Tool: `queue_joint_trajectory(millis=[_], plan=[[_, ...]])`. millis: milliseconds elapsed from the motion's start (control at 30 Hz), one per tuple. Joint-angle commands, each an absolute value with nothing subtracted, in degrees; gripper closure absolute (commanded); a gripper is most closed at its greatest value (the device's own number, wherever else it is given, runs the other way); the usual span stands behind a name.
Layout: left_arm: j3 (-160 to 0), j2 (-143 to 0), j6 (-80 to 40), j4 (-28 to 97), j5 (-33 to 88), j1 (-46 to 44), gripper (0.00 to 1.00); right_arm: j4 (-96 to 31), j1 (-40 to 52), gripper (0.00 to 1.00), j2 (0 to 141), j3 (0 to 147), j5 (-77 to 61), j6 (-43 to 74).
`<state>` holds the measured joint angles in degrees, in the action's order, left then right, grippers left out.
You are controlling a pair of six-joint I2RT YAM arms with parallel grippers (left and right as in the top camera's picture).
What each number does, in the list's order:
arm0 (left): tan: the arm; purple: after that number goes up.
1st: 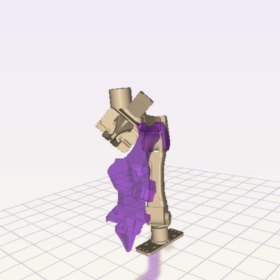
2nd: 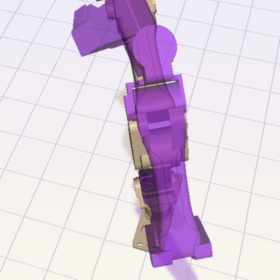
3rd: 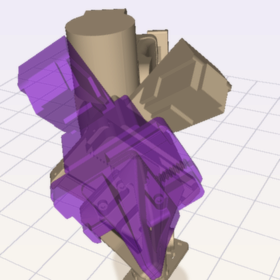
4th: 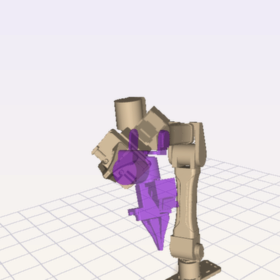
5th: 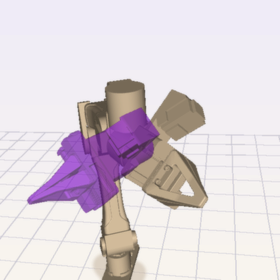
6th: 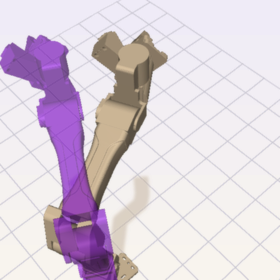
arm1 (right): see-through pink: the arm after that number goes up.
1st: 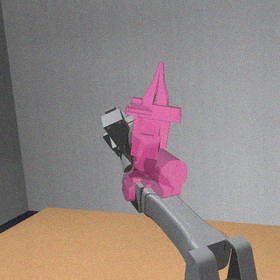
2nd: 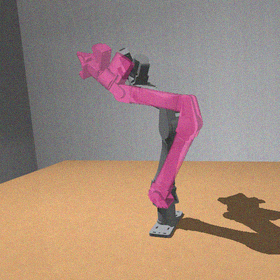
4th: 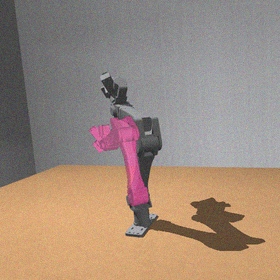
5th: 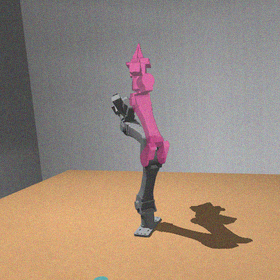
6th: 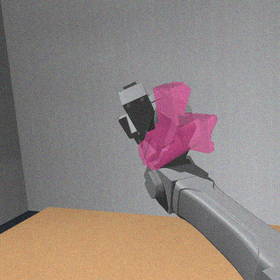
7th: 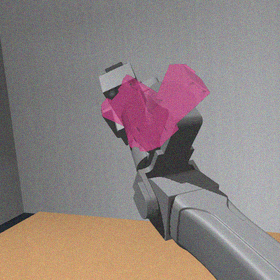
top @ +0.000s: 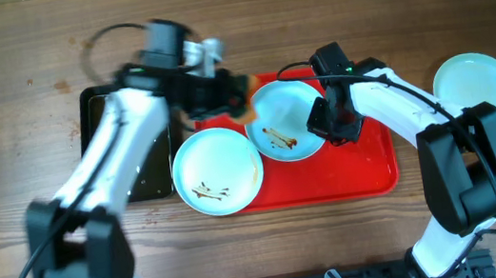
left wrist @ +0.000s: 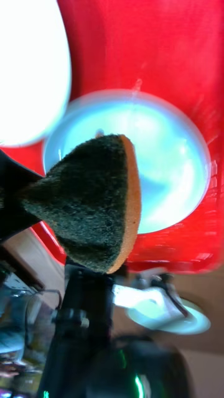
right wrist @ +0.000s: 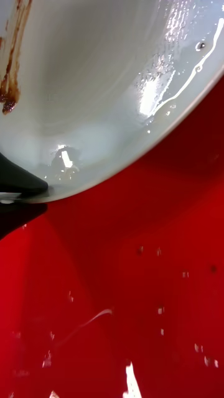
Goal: Clean dirty plates on tray and stack at the side
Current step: 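Scrub the top plate with the sponge while the right gripper holds it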
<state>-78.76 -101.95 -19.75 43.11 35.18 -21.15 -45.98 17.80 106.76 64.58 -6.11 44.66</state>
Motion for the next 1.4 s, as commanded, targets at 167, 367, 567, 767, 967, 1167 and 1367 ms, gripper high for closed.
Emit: queue_joint_trajectory(millis=[167,367,567,767,967,1167,1367], plan=[[-78.98,-118.91,-27.92,35.35,33.82,-31.33,0.96,-45.23,18.39,0.95,111.11,61.36,-8.58,43.42],[-78.98,-124.22,-27.66,30.65,34.46,-34.41,0.96,-45.19,18.39,0.96,111.11,61.36,-9.58,43.35],[-78.98,-125.54,-27.11,34.41,19.25,-36.77,0.96,-45.41,18.39,0.96,111.11,61.36,-10.63,43.24],[-78.98,-125.54,-25.96,43.35,-6.28,-33.54,0.96,-45.65,18.39,0.96,111.11,61.36,-10.63,43.27],[-78.98,-125.54,-26.0,41.58,-10.2,-32.88,0.96,-45.69,18.39,0.95,111.11,61.36,-10.63,43.33],[-79.0,-125.54,-32.27,32.05,0.73,-32.88,0.96,-45.8,18.39,0.96,111.11,61.36,-10.63,43.44],[-79.0,-125.54,-38.22,20.16,17.28,-33.01,0.96,-46.59,18.39,0.95,111.11,61.36,-10.61,43.03]])
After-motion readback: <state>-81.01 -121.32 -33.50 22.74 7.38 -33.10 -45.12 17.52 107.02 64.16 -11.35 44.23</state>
